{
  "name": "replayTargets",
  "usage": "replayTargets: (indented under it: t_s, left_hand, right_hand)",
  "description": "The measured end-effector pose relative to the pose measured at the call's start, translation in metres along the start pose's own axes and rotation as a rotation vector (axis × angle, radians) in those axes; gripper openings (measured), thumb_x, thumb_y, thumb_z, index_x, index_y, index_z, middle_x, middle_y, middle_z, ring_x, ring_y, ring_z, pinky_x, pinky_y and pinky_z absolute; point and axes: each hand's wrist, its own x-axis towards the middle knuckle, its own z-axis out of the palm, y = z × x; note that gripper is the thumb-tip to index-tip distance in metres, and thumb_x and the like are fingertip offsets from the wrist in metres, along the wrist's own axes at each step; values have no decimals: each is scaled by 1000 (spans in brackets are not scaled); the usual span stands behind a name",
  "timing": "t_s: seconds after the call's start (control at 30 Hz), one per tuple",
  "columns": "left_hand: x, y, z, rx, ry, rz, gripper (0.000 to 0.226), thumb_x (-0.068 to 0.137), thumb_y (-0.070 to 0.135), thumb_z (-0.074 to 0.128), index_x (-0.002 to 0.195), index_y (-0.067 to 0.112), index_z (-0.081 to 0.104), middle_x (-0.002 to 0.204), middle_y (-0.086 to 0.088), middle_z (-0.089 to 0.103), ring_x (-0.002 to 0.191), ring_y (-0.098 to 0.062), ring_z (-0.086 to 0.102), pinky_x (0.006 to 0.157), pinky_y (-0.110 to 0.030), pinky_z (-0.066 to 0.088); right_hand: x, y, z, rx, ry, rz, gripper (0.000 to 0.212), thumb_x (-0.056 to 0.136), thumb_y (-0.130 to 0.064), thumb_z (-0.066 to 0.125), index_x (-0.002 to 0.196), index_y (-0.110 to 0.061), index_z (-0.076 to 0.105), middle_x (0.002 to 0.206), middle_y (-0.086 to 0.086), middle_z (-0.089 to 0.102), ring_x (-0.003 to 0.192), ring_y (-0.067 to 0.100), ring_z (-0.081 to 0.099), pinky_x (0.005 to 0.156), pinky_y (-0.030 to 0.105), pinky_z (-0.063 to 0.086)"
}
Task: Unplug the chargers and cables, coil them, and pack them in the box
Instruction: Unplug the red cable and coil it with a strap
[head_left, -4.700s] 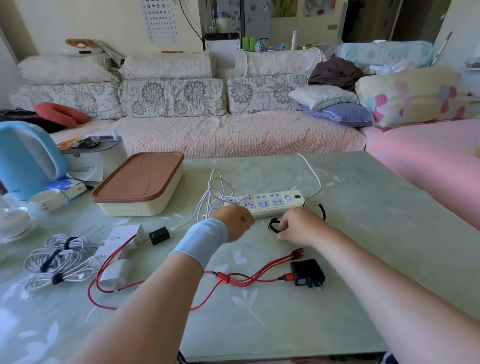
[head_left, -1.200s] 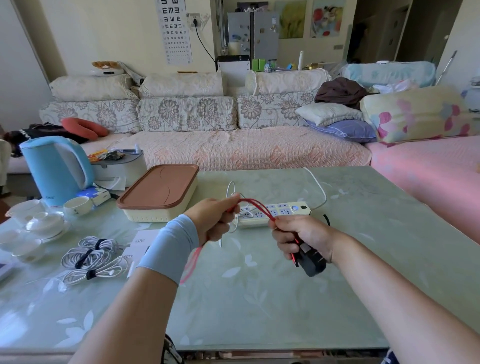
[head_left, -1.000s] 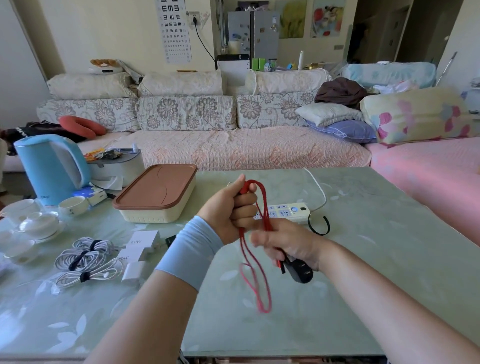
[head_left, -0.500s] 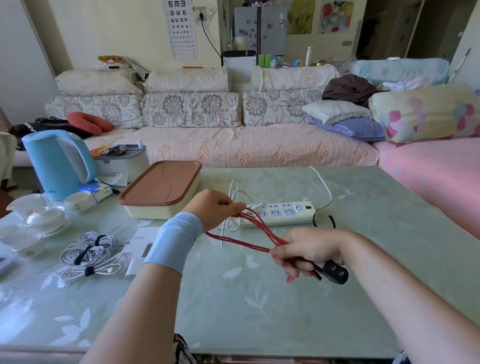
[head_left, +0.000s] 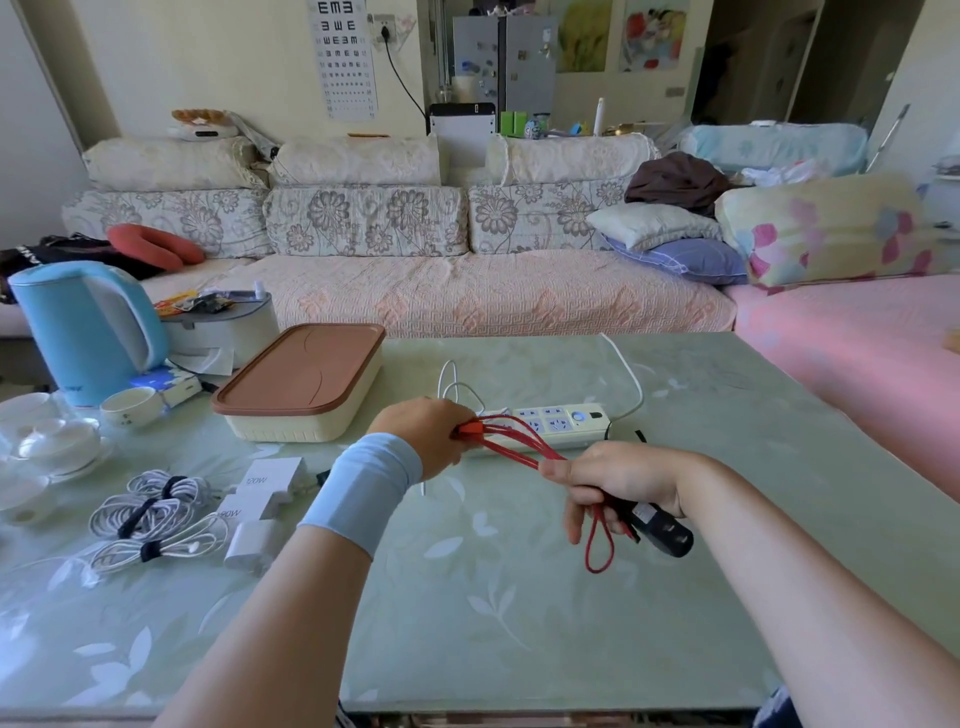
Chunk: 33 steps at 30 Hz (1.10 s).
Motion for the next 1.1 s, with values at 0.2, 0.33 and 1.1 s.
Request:
replayTargets:
  t_s: [0.2, 0.33, 1.1]
  left_hand:
    - [2, -7, 7, -8, -19, -95, 24, 94, 45, 49, 75, 32, 54, 75, 8, 54, 75, -21, 53, 60, -25, 36]
    - [2, -18, 8, -40, -49, -165, 27, 93, 45, 51, 68, 37, 56, 68, 12, 57, 68, -16, 56, 53, -23, 36]
    - [-3, 8, 15, -1286, -350, -178, 24, 102, 23, 45, 84, 10, 54, 61, 1, 41, 43, -12, 40, 53, -29, 52]
  right_hand:
    - [7, 2, 3, 15, -57, -44, 49, 97, -49, 50, 62, -17, 37, 64, 3, 68, 52, 15, 55, 53, 25, 44]
    - [11, 2, 3, 70, -59, -54, 38, 98, -44, 52, 71, -17, 47, 45, -4, 36, 44, 13, 46, 57, 26, 45]
    - [15, 0, 6, 261, 179, -108, 25, 97, -34, 58, 90, -10, 57, 56, -3, 30, 39, 13, 34, 48, 25, 37]
